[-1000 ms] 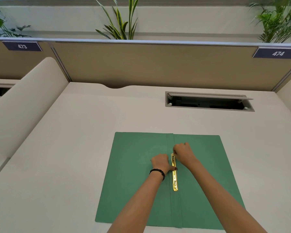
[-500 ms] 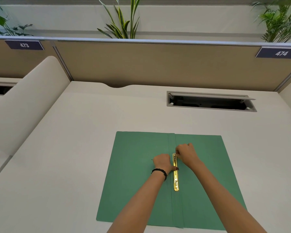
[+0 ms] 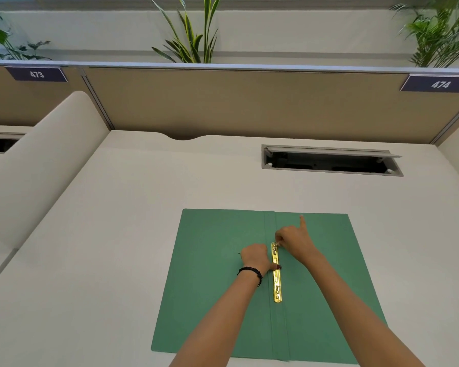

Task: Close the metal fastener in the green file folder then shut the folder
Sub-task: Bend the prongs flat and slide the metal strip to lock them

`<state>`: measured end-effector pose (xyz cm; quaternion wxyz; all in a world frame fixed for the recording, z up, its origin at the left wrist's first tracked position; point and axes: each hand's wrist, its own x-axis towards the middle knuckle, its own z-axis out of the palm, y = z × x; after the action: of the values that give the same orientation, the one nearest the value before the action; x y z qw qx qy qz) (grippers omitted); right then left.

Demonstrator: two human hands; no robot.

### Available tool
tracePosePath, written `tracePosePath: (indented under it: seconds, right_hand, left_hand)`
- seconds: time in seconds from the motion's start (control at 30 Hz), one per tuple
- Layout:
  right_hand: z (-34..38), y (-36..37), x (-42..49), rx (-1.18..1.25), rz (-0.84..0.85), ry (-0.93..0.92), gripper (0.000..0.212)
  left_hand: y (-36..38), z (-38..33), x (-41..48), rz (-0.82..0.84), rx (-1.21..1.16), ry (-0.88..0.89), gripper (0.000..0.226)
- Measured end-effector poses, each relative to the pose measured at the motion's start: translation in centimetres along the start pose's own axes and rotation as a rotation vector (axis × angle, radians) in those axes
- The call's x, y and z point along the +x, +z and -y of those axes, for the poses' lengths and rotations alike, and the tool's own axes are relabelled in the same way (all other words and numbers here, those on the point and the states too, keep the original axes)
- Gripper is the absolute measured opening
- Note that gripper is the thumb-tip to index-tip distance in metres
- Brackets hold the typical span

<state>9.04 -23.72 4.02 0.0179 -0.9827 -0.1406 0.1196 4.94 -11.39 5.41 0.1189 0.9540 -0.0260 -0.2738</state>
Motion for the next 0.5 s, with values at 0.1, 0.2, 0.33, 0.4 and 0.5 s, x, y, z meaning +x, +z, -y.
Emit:
tracePosePath:
  seconds: [0.1,0.2,0.33,0.4,0.5]
  right_hand:
    - [-0.4,0.0,0.0,0.027,-0.011,-0.031,0.008]
    - [-0.2,0.0,-0.3,0.099,-0.039,-0.038,0.008]
    - [0.2,0.2,-0.8,0.222,-0.109,-0.02,0.011]
    - [0.4,0.4,-1.1,0.25,-0.106,0.003,0.016]
    - [0.4,1.0,-1.6,0.305,-0.081,0.054,0.024]
  left_hand:
    - [0.0,0.0,0.1,0.009,-0.008,0.0,0.056]
    - [0.1,0.1,0.2,0.012,-0.012,0.005,0.053]
    - [0.1,0.2,0.2,0.003,-0.013,0.008,0.05]
    - [0.2,0.2,0.2,-0.001,-0.013,0.006,0.055]
    - [0.4,0.2,0.1,-0.001,-0.018,-0.005,0.056]
